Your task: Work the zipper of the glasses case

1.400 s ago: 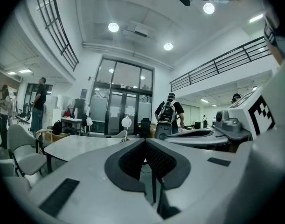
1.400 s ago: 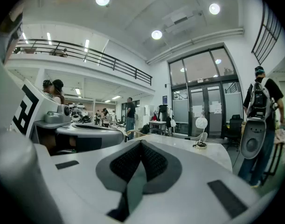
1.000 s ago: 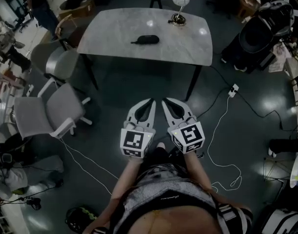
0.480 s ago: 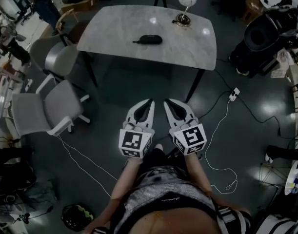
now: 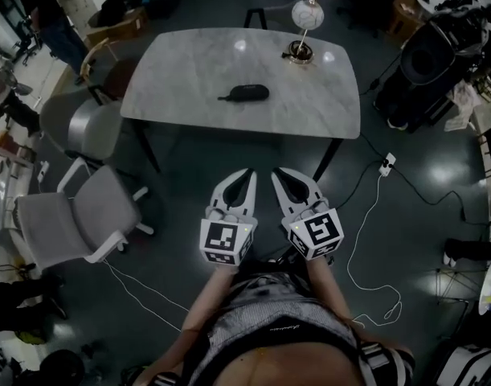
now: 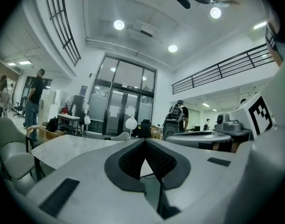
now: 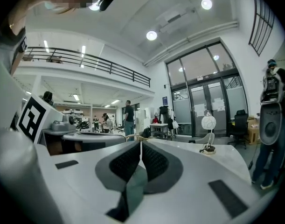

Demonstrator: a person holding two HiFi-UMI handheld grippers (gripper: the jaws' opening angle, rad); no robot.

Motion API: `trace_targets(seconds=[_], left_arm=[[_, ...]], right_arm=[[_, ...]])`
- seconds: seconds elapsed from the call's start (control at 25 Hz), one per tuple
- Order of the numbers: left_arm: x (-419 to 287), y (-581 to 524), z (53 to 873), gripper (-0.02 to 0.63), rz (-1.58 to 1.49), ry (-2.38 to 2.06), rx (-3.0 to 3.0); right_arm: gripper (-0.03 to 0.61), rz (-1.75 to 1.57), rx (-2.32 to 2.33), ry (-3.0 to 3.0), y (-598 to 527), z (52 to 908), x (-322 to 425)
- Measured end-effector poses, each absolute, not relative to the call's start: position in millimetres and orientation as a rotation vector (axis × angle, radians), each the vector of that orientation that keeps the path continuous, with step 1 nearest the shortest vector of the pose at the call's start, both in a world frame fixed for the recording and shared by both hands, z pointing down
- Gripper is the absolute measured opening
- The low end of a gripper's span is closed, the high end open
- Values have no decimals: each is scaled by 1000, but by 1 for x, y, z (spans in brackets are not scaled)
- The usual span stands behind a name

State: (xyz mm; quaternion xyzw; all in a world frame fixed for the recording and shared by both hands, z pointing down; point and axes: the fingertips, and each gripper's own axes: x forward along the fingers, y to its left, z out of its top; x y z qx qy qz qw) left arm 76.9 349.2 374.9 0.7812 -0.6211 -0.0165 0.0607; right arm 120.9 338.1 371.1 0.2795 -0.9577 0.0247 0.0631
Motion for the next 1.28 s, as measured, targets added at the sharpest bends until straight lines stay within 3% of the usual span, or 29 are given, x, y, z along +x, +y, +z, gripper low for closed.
trace_targets(seconds=[0.44,1.28], left_arm=[[25,299,382,0,-13,-1762,2416],[-9,207,395,0,27,-1733,2367]], right_arm=[[63,71,891,-2849,299,378,59],[63,145,866,-2844,198,385,28]])
